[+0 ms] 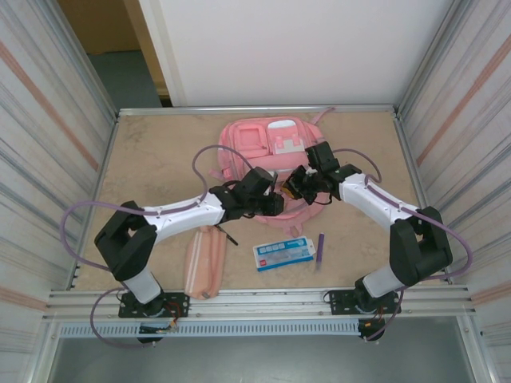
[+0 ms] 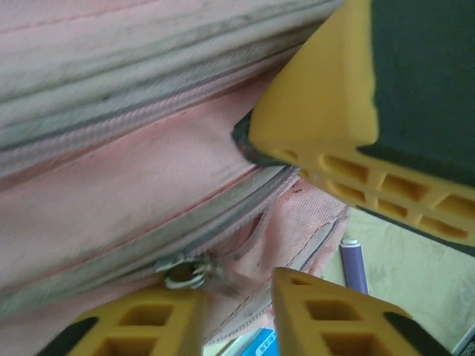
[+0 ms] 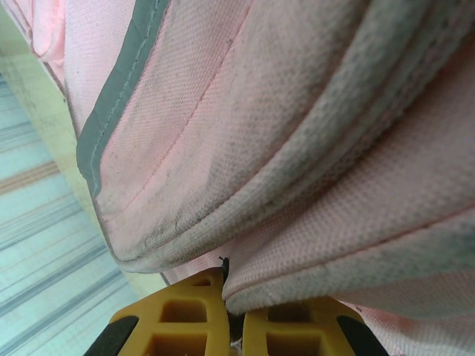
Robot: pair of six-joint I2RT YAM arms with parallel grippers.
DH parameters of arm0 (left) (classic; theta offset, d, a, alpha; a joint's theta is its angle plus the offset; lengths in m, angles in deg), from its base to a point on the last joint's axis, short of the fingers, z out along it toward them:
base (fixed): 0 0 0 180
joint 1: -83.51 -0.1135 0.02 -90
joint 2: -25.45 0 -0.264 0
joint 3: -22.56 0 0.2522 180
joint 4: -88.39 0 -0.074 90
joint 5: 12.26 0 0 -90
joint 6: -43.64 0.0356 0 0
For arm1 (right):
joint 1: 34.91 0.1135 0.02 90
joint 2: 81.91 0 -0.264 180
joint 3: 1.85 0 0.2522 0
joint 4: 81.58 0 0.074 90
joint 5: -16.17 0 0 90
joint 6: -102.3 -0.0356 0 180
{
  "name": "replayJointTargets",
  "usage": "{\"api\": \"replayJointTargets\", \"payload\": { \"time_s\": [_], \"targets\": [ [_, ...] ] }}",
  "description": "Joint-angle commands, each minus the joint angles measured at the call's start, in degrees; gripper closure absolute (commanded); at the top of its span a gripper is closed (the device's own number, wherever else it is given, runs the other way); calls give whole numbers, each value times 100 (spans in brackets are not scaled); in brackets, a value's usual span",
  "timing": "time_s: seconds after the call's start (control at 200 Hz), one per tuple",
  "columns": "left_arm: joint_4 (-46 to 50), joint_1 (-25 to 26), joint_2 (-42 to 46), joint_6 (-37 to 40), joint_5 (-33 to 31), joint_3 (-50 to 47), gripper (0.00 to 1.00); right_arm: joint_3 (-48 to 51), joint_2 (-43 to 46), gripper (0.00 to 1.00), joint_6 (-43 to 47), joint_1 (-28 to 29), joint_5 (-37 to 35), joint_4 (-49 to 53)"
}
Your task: Pack the student bag
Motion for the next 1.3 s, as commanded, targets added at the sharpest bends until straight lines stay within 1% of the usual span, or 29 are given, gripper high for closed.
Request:
{"api": "replayJointTargets", "payload": {
  "time_s": [0.0, 0.02, 0.11, 0.18, 0.251, 0.276, 0.296, 0.346, 0.366, 0.461, 0.551, 0.601, 0.651, 0.752, 0.882, 1.017, 1.097, 1.152, 1.298],
  "targets": [
    [70, 26, -73, 51, -196, 208, 84, -216, 52, 100, -85, 136, 416, -258],
    [74, 28, -61, 64, -218, 200, 87, -214, 50, 100, -86, 142, 420, -261],
    [173, 16, 40, 209, -348, 165, 93, -179, 61, 100, -79, 129, 386, -263],
    [311, -18, 107, 279, -448, 150, 94, -189, 51, 100, -70, 122, 410, -260],
    [290, -134, 192, 253, -302, 61, 95, -184, 57, 100, -73, 129, 426, -264],
    [235, -179, 227, 218, -217, 3, 93, -174, 67, 100, -77, 127, 421, -281],
    [166, -205, 251, 207, -115, -46, 89, -167, 70, 100, -77, 127, 413, -289],
    [-64, -257, 303, 176, 156, -166, 72, -164, 81, 100, -77, 127, 387, -295],
    [-135, -265, 327, 166, 230, -210, 69, -160, 72, 100, -71, 127, 386, -297],
    [-415, -266, 366, 30, 536, -375, 67, -191, 41, 100, -98, 127, 450, -318],
    [-830, -268, 334, -78, 885, -517, 64, -182, 62, 100, -145, 173, 468, -355],
    [-925, -266, 290, -168, 874, -553, 64, -179, 65, 100, -180, 188, 478, -390],
    [-857, -266, 237, -256, 702, -546, 64, -177, 68, 100, -242, 208, 519, -436],
    [-552, -266, 132, -385, 369, -387, 65, -152, 136, 100, -414, 308, 555, -543],
    [-428, -266, 93, -520, -16, -302, 67, -89, 284, 100, -672, 531, 360, -671],
    [-164, -277, 93, -808, -580, -270, 77, 53, 439, 100, -1016, 743, 156, -845],
    [-40, -294, 108, -836, -788, -268, 84, 77, 498, 100, -1018, 794, -2, -794],
    [-79, -328, 143, -813, -812, -321, 88, 107, 509, 100, -1022, 806, 6, -770],
    [-162, -467, 282, -533, -529, -440, 91, 234, 596, 100, -1064, 812, -12, -785]
  ]
}}
